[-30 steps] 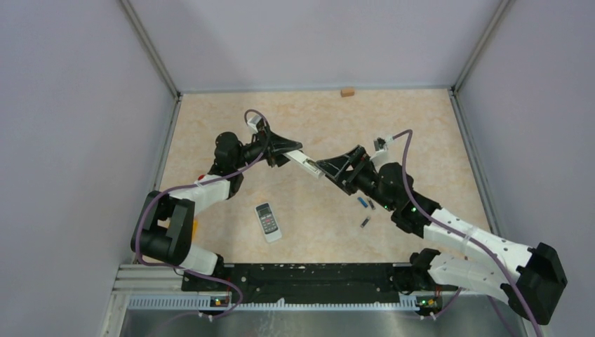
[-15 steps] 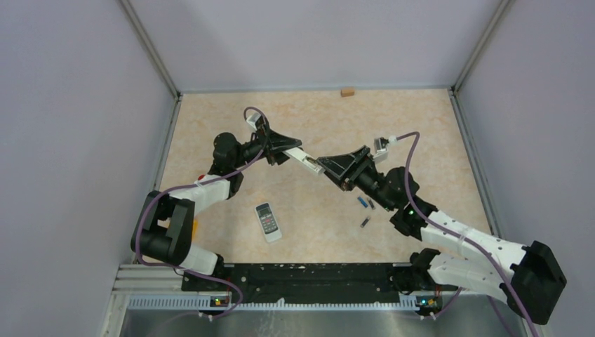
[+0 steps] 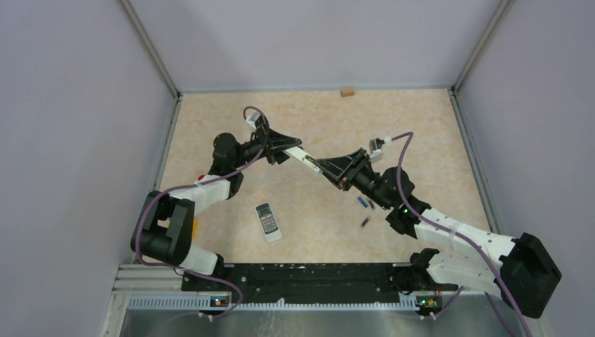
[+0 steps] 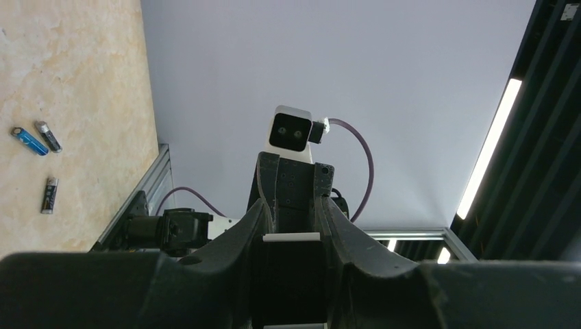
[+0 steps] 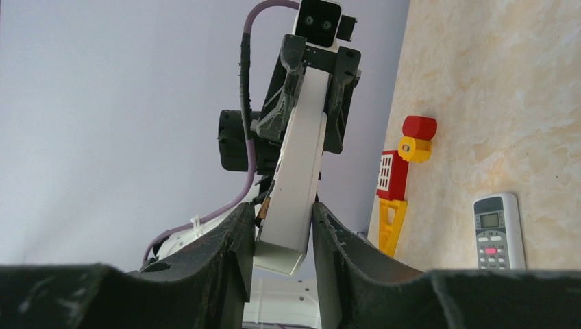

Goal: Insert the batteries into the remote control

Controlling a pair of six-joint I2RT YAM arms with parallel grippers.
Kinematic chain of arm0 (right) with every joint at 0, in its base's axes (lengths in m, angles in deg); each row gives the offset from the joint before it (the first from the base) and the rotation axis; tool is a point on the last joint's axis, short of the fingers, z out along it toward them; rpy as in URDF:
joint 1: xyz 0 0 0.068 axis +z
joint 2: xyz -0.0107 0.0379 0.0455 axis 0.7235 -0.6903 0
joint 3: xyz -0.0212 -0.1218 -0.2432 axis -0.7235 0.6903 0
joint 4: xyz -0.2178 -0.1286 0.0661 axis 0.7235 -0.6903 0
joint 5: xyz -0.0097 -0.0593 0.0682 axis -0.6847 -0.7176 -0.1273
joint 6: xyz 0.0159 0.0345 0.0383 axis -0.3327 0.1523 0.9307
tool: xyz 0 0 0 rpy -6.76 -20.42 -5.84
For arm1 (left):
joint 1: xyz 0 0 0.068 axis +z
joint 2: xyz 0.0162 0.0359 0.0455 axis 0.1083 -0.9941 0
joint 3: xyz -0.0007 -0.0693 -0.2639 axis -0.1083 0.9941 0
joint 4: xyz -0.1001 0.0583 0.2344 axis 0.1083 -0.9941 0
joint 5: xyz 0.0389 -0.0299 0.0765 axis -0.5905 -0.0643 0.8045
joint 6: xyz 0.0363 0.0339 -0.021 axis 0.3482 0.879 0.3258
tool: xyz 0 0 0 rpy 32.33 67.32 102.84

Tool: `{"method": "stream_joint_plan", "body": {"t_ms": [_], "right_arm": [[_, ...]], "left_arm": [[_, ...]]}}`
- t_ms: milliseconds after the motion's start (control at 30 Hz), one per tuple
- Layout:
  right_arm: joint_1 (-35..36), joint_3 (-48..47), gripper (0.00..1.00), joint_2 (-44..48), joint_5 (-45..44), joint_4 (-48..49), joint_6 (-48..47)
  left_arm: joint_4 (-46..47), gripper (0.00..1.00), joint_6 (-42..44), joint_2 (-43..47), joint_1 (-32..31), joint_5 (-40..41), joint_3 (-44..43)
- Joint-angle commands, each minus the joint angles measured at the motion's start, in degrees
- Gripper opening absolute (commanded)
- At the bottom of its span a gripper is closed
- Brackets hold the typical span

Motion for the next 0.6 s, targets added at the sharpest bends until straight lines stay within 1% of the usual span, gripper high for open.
{"method": "stream_joint_plan", "body": {"t_ms": [0, 67, 167, 233, 333, 400, 567], "right_arm": [[-0.8, 0.0, 0.34, -1.3, 1.1, 5.1, 0.8], [-0.8, -0.1, 0.33, -1.6, 1.1, 4.8, 0.8], [-0.8, -1.0, 0.31, -1.9, 0.7, 1.4, 0.1], [-0.8, -2.1, 0.28, -1.8, 0.2, -2.7, -0.9], [-0.8, -5.5, 0.25, -1.8, -1.3, -14.1, -3.3], [-0.8, -7.8, 0.24, -2.1, -4.0, -21.4, -5.1], [-0.8, -9.6, 0.24, -3.1, -7.1, -28.1, -7.5]], "left_arm": [[4.9, 0.0, 0.1, 1.4, -1.1, -0.4, -0.1], [5.0, 0.0, 0.4, 1.4, -1.2, -0.5, -0.2], [4.9, 0.0, 1.5, 1.8, -1.3, -0.5, -0.5], [3.8, 0.0, 3.4, 2.4, -1.2, -0.6, -0.8], [0.4, 0.0, 7.7, 3.7, -1.3, -0.1, -1.6], [-0.6, 0.0, 9.5, 4.7, -1.3, 0.6, -1.8], [-1.0, 0.0, 11.7, 5.8, -1.3, 0.4, -3.1]]}}
